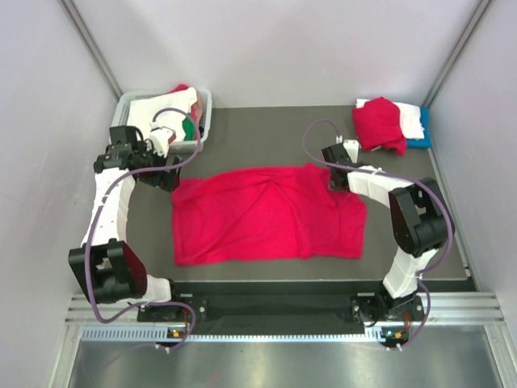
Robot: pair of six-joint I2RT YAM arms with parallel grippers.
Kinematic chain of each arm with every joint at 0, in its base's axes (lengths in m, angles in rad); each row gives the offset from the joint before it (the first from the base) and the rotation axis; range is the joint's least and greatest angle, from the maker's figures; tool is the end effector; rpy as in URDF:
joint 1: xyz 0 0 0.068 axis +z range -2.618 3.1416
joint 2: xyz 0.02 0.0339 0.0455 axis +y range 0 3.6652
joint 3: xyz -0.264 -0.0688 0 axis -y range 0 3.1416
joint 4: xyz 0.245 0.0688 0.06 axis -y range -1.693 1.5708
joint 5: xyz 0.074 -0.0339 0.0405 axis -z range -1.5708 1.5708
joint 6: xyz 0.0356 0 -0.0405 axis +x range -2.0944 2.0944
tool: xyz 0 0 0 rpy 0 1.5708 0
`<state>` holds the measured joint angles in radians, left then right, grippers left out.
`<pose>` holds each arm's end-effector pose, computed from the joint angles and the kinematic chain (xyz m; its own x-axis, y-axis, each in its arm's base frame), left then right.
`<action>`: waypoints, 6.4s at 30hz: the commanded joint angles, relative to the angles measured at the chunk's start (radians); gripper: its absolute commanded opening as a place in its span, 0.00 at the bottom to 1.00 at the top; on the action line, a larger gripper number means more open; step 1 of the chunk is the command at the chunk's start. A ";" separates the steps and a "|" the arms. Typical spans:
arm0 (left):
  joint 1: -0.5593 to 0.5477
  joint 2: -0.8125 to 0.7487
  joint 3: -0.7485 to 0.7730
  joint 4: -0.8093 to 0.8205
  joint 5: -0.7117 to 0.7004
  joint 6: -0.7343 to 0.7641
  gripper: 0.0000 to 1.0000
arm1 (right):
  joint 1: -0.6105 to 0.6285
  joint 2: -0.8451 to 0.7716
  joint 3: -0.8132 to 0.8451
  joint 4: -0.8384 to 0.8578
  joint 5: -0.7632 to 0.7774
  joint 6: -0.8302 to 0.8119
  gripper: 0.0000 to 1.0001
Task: Fold and stack the t-shirts
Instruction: Fold the tshirt
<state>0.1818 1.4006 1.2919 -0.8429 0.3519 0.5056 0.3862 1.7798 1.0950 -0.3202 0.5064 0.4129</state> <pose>0.2852 0.0399 0.3193 -0.6876 0.3359 -0.6437 0.4116 0.9107 0.0355 0.3389 0.1192 0.1745 -0.7518 0.0731 -0.6553 0.2327 0.9593 -0.1599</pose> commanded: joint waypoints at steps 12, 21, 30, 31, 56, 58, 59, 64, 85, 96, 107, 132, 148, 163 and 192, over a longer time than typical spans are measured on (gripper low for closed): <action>0.002 -0.022 0.001 -0.007 0.024 0.013 0.96 | 0.008 -0.002 -0.012 0.029 -0.034 0.020 0.30; 0.002 -0.029 -0.014 0.001 0.012 0.022 0.96 | 0.010 -0.002 -0.024 0.039 -0.042 0.020 0.00; 0.002 -0.034 -0.013 -0.005 0.013 0.025 0.96 | 0.008 -0.081 -0.076 0.044 0.067 0.014 0.00; 0.002 -0.031 -0.013 -0.008 0.013 0.025 0.96 | 0.003 -0.118 -0.079 0.040 0.090 0.009 0.00; 0.002 -0.019 0.030 -0.019 0.058 0.007 0.97 | -0.023 -0.396 -0.187 -0.091 -0.011 0.004 0.00; 0.001 -0.011 0.037 -0.022 0.068 -0.001 0.97 | 0.003 -0.443 -0.220 -0.120 -0.019 0.015 0.00; 0.002 -0.009 0.038 -0.021 0.071 -0.002 0.97 | 0.038 -0.459 -0.246 -0.135 -0.009 0.015 0.00; -0.008 -0.006 0.033 -0.015 0.084 -0.018 0.97 | 0.138 -0.585 -0.307 -0.255 -0.006 0.093 0.00; -0.018 -0.008 0.001 0.001 0.076 -0.042 0.97 | 0.123 -0.235 0.024 -0.088 0.083 -0.042 1.00; -0.077 0.021 -0.198 0.084 -0.005 -0.099 0.97 | 0.059 -0.086 0.100 -0.042 -0.045 -0.051 0.97; -0.160 0.325 -0.096 0.146 -0.070 -0.139 0.93 | 0.060 -0.111 0.059 -0.031 -0.063 -0.039 0.85; -0.157 0.376 -0.063 0.165 -0.050 -0.156 0.49 | 0.060 -0.111 0.017 -0.029 -0.057 -0.026 0.82; -0.160 0.370 -0.069 0.180 -0.083 -0.153 0.41 | 0.062 -0.091 0.006 -0.019 -0.032 -0.037 0.82; -0.154 0.347 -0.088 0.179 -0.103 -0.141 0.00 | 0.060 -0.088 0.013 -0.010 -0.031 -0.031 0.82; -0.041 0.374 -0.059 0.120 -0.047 -0.082 0.00 | 0.060 -0.011 0.147 -0.005 -0.031 -0.025 0.82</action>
<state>0.1375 1.7931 1.2285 -0.7113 0.2821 0.4030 0.4473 1.7832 1.1606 -0.3367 0.4770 0.3710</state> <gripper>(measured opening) 0.011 0.819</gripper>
